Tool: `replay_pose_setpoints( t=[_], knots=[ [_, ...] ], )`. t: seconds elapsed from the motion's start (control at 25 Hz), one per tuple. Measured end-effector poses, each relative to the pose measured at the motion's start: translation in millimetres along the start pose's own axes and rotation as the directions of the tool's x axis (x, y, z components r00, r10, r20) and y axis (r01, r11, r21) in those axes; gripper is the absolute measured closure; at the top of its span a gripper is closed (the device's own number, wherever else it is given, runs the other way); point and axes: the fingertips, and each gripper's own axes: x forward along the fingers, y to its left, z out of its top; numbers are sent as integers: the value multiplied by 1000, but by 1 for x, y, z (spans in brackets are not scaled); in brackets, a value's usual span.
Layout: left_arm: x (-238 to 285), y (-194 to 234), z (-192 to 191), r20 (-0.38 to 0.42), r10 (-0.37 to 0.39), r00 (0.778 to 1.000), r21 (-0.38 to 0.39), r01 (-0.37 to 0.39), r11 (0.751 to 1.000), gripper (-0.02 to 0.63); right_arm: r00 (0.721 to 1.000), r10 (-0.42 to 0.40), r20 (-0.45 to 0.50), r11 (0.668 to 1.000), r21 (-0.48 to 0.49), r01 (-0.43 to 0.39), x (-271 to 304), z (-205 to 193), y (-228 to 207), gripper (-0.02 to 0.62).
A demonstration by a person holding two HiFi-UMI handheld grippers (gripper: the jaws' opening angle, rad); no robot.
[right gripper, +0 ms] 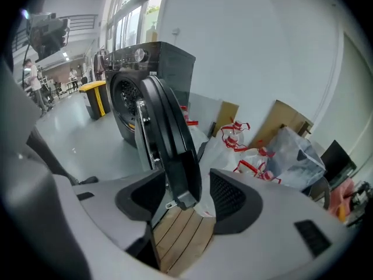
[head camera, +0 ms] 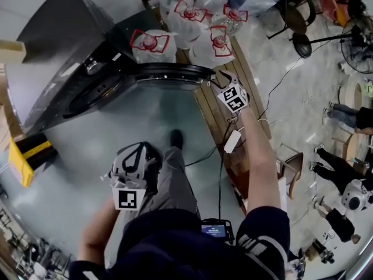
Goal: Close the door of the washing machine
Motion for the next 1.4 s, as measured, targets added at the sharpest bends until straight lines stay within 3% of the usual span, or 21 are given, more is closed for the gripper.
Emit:
replay_pose_setpoints(
  t=[0.48, 0.92, 1.08, 1.16, 1.4],
  knots=[
    [36, -8, -8, -5, 1, 1000, 9, 0, 1000, 581, 979, 153, -135, 983, -81, -165, 63, -57, -20, 365],
    [54, -6, -17, -28, 7, 1000, 20, -6, 1000, 581, 958, 247, -143, 964, -65, -259, 86, -68, -20, 422],
    [58, -6, -21, -28, 8, 1000, 8, -8, 1000, 581, 958, 252, -139, 963, -63, -262, 90, -65, -24, 446],
    [60, -4, -22, -25, 13, 1000, 3, -13, 1000, 581, 962, 237, -137, 967, -61, -247, 92, -65, -28, 498],
    [61, -4, -28, -36, 14, 999, 2, -14, 1000, 581, 961, 246, -125, 965, -56, -255, 91, -67, -24, 500]
  ],
)
